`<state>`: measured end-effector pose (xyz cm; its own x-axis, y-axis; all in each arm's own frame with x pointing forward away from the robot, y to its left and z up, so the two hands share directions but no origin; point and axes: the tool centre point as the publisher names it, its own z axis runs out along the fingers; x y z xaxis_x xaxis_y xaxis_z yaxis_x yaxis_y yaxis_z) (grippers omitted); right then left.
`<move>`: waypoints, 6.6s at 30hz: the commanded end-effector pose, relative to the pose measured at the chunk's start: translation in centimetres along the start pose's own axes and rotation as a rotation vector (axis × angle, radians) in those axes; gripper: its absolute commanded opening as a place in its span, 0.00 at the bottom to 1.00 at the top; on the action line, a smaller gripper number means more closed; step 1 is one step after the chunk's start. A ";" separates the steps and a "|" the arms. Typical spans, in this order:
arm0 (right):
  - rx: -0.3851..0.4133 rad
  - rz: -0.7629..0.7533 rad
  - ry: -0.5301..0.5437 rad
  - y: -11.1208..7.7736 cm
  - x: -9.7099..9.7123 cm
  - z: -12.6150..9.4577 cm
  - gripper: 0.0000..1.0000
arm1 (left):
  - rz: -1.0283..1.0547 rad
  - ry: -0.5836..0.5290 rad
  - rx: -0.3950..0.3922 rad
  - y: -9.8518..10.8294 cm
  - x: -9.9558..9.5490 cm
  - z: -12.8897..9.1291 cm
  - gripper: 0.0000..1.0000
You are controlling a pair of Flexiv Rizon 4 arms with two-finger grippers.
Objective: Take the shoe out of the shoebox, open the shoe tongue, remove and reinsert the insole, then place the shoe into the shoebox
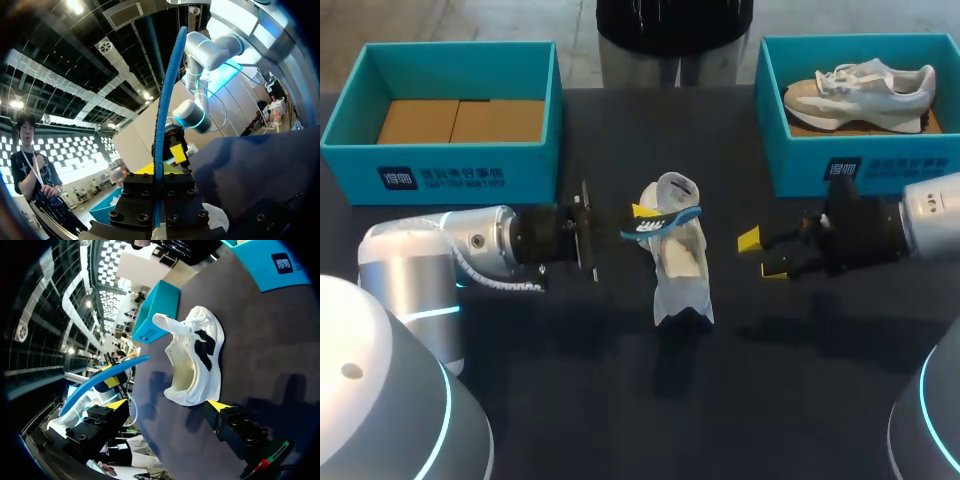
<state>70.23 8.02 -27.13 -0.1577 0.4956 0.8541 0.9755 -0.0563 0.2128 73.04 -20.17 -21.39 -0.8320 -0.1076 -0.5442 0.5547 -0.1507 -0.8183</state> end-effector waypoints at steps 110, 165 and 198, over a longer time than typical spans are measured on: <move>0.085 -0.360 -0.169 0.9 -4.1 1.5 1.00 | -0.030 -0.031 -0.008 4.4 0.6 2.2 0.00; 0.121 -0.449 -0.210 0.6 -8.1 0.5 1.00 | -0.066 0.023 -0.019 7.6 3.0 1.3 0.00; 0.130 -0.533 -0.207 1.2 -7.1 3.2 1.00 | -0.045 0.043 -0.058 9.8 2.8 0.9 0.00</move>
<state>73.42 6.78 -34.70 -0.6132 0.5764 0.5402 0.7825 0.3496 0.5153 76.14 -22.77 -30.68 -0.8556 -0.0580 -0.5144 0.5177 -0.1022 -0.8495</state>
